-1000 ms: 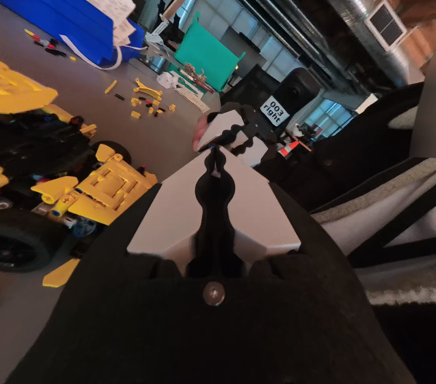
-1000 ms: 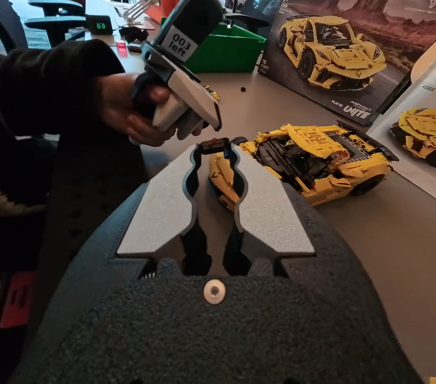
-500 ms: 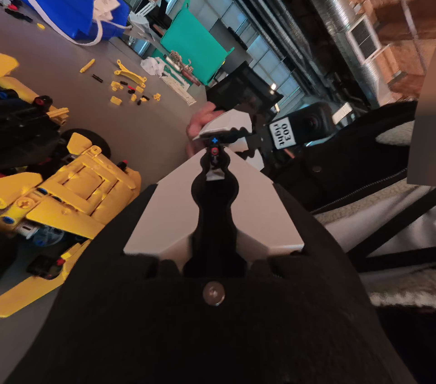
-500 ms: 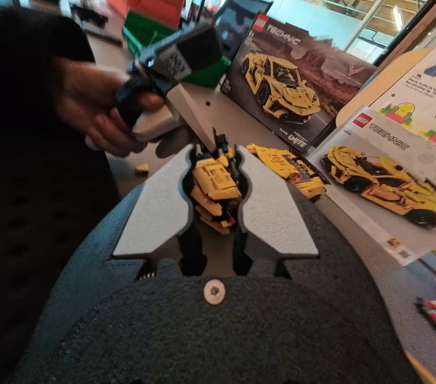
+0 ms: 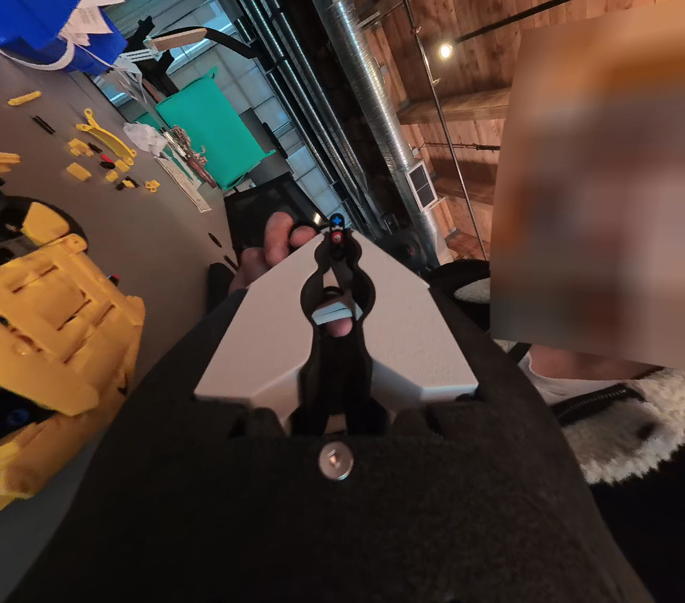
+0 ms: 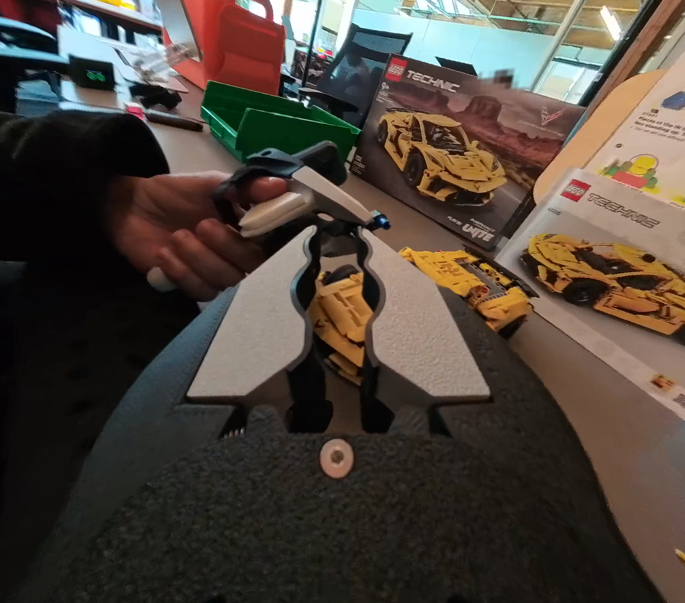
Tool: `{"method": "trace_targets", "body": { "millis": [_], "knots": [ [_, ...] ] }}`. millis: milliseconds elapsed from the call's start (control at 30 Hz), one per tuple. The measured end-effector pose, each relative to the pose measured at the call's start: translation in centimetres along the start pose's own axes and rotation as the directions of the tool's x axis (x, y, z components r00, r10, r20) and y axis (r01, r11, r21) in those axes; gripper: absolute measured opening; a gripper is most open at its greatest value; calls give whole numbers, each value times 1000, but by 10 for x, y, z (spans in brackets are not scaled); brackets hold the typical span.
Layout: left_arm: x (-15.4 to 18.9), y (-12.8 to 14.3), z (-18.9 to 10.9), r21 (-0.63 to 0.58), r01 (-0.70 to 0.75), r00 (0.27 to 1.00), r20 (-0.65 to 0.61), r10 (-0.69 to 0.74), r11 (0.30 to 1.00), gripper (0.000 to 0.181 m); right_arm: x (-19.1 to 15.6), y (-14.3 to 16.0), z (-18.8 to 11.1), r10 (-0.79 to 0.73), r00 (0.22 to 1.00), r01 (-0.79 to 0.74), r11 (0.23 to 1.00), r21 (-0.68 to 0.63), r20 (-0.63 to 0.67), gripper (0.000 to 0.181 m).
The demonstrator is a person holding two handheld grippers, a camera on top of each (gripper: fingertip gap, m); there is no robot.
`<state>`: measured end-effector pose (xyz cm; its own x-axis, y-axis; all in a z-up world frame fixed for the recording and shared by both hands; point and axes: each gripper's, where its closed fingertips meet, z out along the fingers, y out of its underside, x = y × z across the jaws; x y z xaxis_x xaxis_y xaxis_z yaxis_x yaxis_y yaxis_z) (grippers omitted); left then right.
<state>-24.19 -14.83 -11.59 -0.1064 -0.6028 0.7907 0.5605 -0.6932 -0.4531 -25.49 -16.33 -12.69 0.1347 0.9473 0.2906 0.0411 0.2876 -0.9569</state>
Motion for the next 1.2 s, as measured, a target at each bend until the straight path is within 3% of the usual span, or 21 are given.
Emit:
{"method": "trace_targets", "body": {
  "millis": [133, 200, 333, 467, 533, 633, 800, 900, 1067, 1200],
  "knots": [
    [-7, -7, -1, 54, 31, 999, 18, -32, 998, 7, 7, -4, -2, -24, 998, 26, 999, 21, -51, 19],
    [-5, -7, 1, 65, 34, 999, 3, -34, 997, 7, 14, -1, 1, -28, 996, 28, 1000, 8, -86, 29],
    [3, 13, 17, -29, 40, 998, -53, -42, 999, 7, 16, 0, 2, -137, 981, 136, 991, -15, -138, 31],
    [0, 15, 15, -55, 59, 997, -47, -62, 997, 7, 14, 5, 1, -88, 994, 86, 996, -30, -72, 26],
    [0, 13, 12, -53, 47, 998, -36, -49, 998, 12, 19, 4, -2, -83, 992, 81, 996, -23, -99, 25],
    [1, 12, 9, -52, -18, 1000, -14, 17, 998, 17, 17, 6, -1, -53, 996, 52, 998, -27, -68, 26],
    [-3, 20, 9, -125, -134, 988, 59, 143, 983, 8, 11, 9, 1, -42, 999, 41, 998, -37, -34, 26],
    [2, 23, 10, -141, -123, 991, 32, 128, 982, 7, 11, 6, -1, -8, 1000, 8, 1000, -21, -16, 33],
    [3, 24, 9, -157, -128, 990, 30, 135, 979, 7, 8, 3, -2, -128, 990, 127, 992, -15, -61, 28],
    [3, 23, 9, -146, -103, 994, 19, 107, 984, 8, 8, 4, -2, -99, 994, 99, 995, -12, -41, 24]
  ]
}}
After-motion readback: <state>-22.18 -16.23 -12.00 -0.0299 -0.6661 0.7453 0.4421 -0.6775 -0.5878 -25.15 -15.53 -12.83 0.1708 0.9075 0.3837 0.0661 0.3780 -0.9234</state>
